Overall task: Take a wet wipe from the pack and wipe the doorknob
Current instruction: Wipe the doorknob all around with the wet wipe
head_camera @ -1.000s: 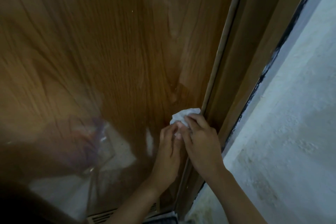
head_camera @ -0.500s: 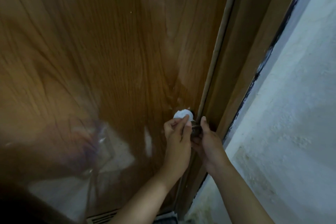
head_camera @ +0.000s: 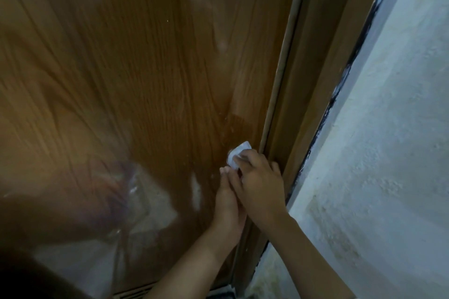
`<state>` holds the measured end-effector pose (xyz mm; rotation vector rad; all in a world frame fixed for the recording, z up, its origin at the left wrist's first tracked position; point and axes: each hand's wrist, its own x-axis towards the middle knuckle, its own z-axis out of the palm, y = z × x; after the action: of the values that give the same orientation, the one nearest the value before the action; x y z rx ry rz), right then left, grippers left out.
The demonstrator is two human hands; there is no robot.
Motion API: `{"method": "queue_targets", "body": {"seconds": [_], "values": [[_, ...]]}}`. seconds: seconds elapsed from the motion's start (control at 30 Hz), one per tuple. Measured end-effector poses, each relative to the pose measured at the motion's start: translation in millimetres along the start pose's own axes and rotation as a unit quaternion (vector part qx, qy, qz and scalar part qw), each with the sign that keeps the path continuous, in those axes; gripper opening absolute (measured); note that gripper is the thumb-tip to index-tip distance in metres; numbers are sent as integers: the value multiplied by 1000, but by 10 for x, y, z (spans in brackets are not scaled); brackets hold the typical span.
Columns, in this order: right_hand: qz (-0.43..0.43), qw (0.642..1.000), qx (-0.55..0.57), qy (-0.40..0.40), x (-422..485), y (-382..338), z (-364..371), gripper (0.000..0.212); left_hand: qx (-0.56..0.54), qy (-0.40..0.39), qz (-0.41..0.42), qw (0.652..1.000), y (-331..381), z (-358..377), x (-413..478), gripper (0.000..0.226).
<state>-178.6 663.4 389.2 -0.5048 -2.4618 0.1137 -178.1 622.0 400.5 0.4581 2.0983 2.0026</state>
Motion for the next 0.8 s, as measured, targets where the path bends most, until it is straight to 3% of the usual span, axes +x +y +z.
{"method": "queue_targets", "body": {"seconds": [0.03,0.07,0.1,0.13,0.23,0.3,0.4,0.43,0.47,0.67,0.8], "values": [[19,1000,24,2,1,-2,-15,43,-91,-17,28,995,-14,31,47,42],[50,996,74,0,18,3,-49,40,-216,6,-15,976,36,-58,29,41],[95,984,148,-12,39,17,-74,34,-286,3,-110,952,-35,-133,53,39],[147,960,235,-30,52,35,-89,30,-294,-38,-130,946,-99,-167,98,36],[255,883,387,-72,62,108,-108,26,-174,-12,-80,981,-203,-228,167,27],[314,822,465,-96,50,136,-98,28,-171,-10,-72,983,-116,-232,153,24],[400,702,574,-135,30,172,-67,31,-191,-21,-107,976,-58,-265,180,19],[408,689,584,-135,28,175,-66,29,-205,-24,-123,971,-63,-282,202,18],[401,702,573,-130,28,172,-68,27,-231,-29,-141,962,-40,-293,214,17],[255,883,386,-71,22,126,-107,21,-324,-59,-216,919,-71,-350,231,31],[184,952,239,-56,2,92,-95,29,-383,-122,-281,872,-102,-391,195,34]]}}
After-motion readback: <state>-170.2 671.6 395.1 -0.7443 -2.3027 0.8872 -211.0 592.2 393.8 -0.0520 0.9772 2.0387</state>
